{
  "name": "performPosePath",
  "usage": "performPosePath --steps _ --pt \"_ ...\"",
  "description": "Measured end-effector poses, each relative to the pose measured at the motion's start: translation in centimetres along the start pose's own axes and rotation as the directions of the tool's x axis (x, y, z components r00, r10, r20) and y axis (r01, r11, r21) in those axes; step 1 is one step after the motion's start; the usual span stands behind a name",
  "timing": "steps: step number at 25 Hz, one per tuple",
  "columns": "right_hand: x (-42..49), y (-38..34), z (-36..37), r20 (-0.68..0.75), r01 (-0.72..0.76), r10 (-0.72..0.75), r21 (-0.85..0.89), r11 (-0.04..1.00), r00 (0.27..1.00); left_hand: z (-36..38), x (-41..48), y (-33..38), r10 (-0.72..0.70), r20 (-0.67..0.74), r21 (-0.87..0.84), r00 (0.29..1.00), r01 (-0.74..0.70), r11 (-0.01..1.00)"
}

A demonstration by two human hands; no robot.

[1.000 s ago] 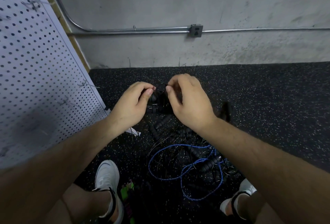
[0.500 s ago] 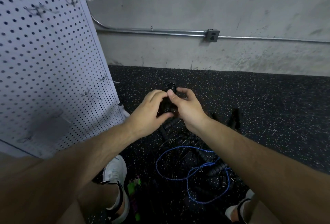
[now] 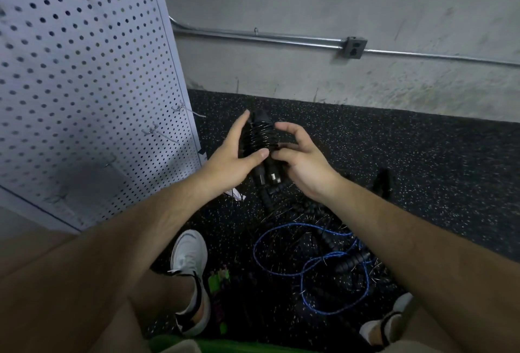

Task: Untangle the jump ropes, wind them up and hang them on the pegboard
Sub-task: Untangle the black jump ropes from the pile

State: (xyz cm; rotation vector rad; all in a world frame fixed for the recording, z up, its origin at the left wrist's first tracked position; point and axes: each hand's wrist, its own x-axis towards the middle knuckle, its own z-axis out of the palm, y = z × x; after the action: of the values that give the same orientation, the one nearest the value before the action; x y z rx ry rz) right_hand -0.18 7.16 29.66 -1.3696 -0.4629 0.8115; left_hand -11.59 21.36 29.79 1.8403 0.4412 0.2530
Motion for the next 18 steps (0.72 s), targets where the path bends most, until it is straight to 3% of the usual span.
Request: performPosePath --steps 5,11,13,18 --pt "0.2 3.2 0.5 0.081 0.019 0.02 -0.456 0.89 0.997 0.8 0.2 -2.3 -0.139 -0.05 0.039 0.989 0.141 0.989" --pt "-0.5 13.1 0.4 0.027 -0.156 0.199 -0.523 0.838 0.98 3.4 -1.3 -10.1 -0.397 0.011 0.132 0.918 0.393 0.91" --pt "-1.7 17.3 -0.1 0.003 -0.219 0.252 -0.482 0.848 0.968 4.9 -2.3 -12.8 -0.495 0.045 0.139 0.868 0.485 0.863" --pt "-5.7 27.0 0.0 -0.041 -0.429 0.461 -0.448 0.785 0.886 9.3 -5.9 -20.2 -0.77 0.004 0.136 0.638 0.762 0.633"
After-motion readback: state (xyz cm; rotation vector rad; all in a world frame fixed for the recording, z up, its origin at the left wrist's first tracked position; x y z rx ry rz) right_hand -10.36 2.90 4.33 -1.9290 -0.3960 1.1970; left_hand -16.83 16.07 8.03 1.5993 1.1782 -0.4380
